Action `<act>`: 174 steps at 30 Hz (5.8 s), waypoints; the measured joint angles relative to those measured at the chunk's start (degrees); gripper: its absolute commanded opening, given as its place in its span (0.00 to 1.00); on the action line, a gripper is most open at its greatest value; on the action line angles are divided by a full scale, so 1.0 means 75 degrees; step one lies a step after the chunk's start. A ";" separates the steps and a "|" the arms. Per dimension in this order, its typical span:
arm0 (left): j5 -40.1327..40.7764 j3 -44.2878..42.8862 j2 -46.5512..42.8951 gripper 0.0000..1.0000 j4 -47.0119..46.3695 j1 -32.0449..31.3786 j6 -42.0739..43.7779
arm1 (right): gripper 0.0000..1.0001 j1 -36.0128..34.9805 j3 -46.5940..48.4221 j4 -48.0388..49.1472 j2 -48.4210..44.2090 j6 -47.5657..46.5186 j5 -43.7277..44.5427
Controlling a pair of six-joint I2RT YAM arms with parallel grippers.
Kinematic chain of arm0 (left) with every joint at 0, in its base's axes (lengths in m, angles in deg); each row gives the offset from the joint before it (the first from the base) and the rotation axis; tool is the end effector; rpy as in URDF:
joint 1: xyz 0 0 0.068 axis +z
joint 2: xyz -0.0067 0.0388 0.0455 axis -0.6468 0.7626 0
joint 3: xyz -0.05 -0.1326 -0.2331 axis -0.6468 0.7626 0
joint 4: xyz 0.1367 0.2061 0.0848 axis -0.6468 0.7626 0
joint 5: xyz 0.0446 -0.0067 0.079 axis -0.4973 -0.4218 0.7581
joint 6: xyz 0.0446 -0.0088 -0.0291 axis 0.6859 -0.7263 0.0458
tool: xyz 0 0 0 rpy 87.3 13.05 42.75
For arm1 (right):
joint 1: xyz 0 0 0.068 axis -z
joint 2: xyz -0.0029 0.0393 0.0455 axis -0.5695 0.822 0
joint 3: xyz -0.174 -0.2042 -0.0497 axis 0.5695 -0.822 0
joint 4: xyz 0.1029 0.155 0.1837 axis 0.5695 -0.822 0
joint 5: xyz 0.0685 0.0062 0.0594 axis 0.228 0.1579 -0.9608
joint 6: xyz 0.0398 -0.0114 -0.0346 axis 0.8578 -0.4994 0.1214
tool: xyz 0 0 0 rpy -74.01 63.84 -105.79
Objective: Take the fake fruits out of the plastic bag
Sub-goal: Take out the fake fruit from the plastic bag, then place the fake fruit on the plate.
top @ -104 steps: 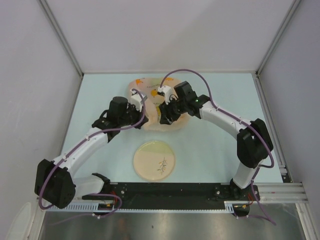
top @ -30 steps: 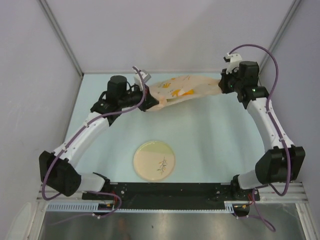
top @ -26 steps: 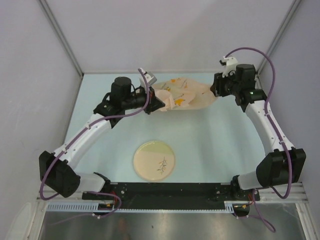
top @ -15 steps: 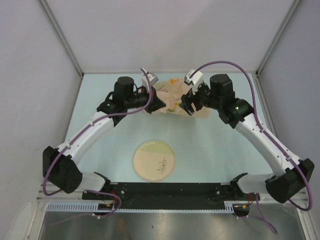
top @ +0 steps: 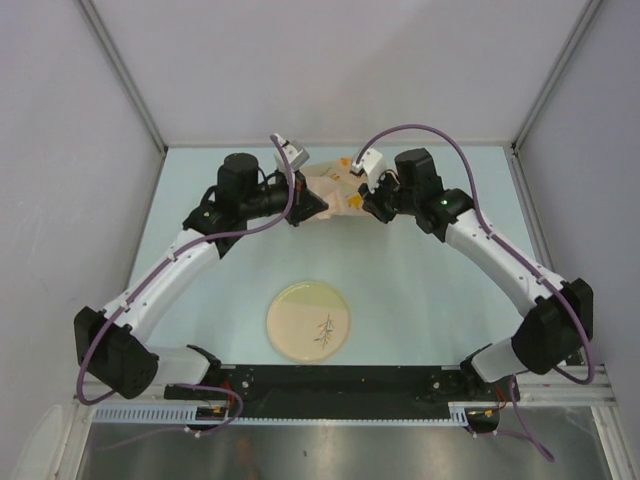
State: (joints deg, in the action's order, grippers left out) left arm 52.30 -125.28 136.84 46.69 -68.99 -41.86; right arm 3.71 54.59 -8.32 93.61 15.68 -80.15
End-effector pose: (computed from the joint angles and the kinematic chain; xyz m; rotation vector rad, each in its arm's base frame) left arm 0.2532 -0.1612 0.3725 0.7896 1.7682 -0.9544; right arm 0.2770 0.1781 0.3532 -1.1243 1.7901 0.3687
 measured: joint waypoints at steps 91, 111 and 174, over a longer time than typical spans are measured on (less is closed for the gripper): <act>0.1000 0.1574 -0.1102 0.00 0.2375 0.1070 0.1993 | 0.76 -0.0236 0.4468 0.1087 0.6519 0.3089 -0.0880; 0.0857 0.1757 -0.1090 0.00 0.2180 0.1151 0.1874 | 0.70 -0.0755 0.4287 0.1463 0.7187 0.3305 -0.0425; 0.0592 0.2127 -0.1314 0.00 -0.0586 0.2285 -0.1912 | 1.00 -0.4788 0.0393 0.0784 0.4118 -0.0093 -0.0667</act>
State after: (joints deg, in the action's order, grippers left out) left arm 56.74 -109.33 126.98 42.30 -51.85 -56.20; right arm -32.20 57.54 -2.44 124.49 14.98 -85.16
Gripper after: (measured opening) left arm 0.005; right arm 0.973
